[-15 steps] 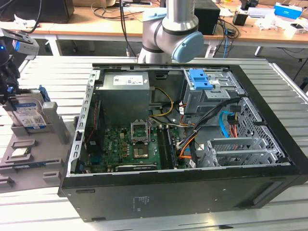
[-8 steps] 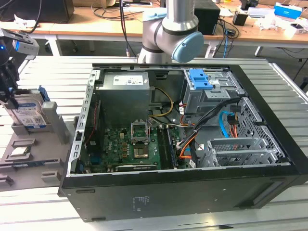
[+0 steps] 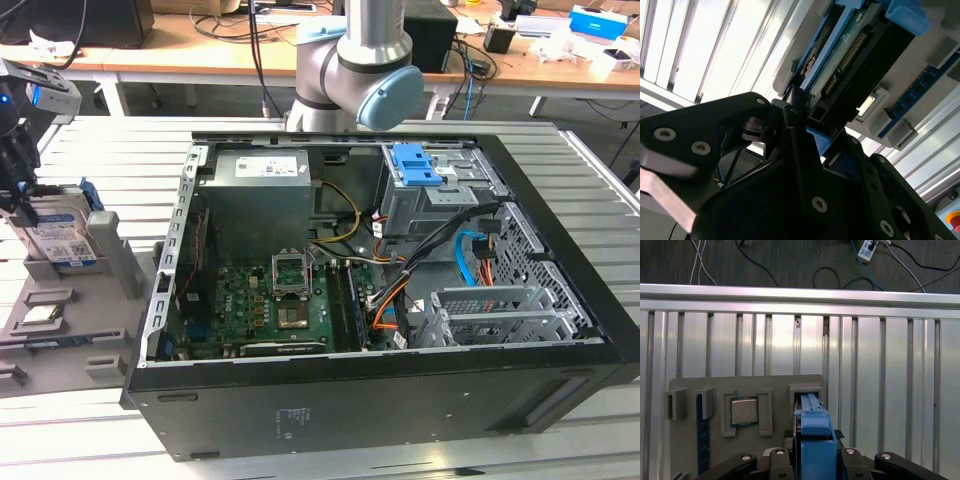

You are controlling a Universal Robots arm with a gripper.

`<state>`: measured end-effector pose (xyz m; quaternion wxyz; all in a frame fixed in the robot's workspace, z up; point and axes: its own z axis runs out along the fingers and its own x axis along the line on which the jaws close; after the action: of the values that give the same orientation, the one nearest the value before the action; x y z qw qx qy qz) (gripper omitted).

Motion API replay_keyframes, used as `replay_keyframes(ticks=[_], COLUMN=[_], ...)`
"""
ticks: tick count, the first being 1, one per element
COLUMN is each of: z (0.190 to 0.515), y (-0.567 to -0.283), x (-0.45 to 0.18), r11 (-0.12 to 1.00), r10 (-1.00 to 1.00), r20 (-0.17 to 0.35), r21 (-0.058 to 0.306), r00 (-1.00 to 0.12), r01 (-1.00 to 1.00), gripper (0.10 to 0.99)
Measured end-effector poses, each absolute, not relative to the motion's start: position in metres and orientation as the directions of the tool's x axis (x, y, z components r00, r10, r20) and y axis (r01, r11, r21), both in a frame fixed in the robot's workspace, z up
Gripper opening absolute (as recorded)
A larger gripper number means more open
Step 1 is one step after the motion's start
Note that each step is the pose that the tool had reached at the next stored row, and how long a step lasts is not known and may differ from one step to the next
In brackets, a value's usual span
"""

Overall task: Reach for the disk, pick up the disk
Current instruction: 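Pick up the disk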

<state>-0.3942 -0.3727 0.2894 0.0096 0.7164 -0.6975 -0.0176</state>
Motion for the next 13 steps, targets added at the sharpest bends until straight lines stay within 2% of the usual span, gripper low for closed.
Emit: replay_keyframes(ticks=[13], z=[0.2947], y=[-0.3727], x=[-0.3942], r11=[-0.027], r10=[-1.0], r20=[-0.012], r21=[0.038], r00=[0.027], r01=[-0.999], gripper=[0.369])
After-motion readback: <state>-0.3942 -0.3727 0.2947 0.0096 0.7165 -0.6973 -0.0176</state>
